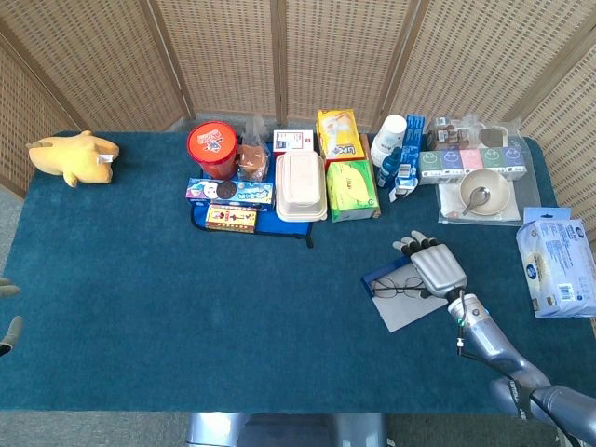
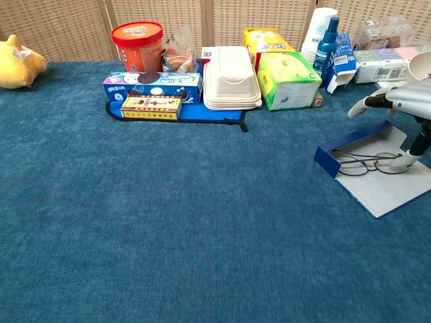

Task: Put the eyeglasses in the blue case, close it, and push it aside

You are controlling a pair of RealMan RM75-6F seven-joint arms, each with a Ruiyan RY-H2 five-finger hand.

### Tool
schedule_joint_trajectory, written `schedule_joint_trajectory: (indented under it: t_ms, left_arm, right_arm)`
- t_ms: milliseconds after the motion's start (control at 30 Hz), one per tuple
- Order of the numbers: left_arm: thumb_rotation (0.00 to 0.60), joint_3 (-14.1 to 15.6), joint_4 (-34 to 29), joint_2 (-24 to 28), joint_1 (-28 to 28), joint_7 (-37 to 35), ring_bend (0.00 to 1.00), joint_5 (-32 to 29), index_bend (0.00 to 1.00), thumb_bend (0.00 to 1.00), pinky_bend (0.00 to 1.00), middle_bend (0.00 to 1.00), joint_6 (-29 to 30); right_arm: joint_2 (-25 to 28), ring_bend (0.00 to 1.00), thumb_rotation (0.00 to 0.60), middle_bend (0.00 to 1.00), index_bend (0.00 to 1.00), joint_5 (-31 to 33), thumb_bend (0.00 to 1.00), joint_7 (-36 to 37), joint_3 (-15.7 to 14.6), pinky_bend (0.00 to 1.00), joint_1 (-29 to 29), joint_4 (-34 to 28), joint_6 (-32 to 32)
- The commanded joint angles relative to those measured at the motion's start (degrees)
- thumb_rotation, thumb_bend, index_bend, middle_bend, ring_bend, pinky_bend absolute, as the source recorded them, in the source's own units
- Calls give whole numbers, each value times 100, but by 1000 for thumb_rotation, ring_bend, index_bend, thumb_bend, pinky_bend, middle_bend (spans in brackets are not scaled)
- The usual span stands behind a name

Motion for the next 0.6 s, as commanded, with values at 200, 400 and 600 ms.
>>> schedule_joint_trajectory:
  t_ms: [200, 400, 600]
  left_arm:
    - [599, 5, 12, -3, 17, -8, 298, -13, 338, 339, 239, 311, 13]
    - [600, 3, 31, -5, 23, -27, 298, -21, 338, 339, 238, 312, 14]
    - [600, 7, 61, -20, 19, -48, 298, -28, 338, 339, 239, 311, -6]
  right_arm:
    - [-180, 105, 600, 178, 167, -197, 106, 316, 34, 275, 145, 414, 15]
    - [-247, 105, 600, 179, 166, -232, 105, 444, 57, 275, 226, 531, -27]
    - [-272, 105, 600, 178, 164, -208, 105, 378, 63, 275, 271, 508, -72]
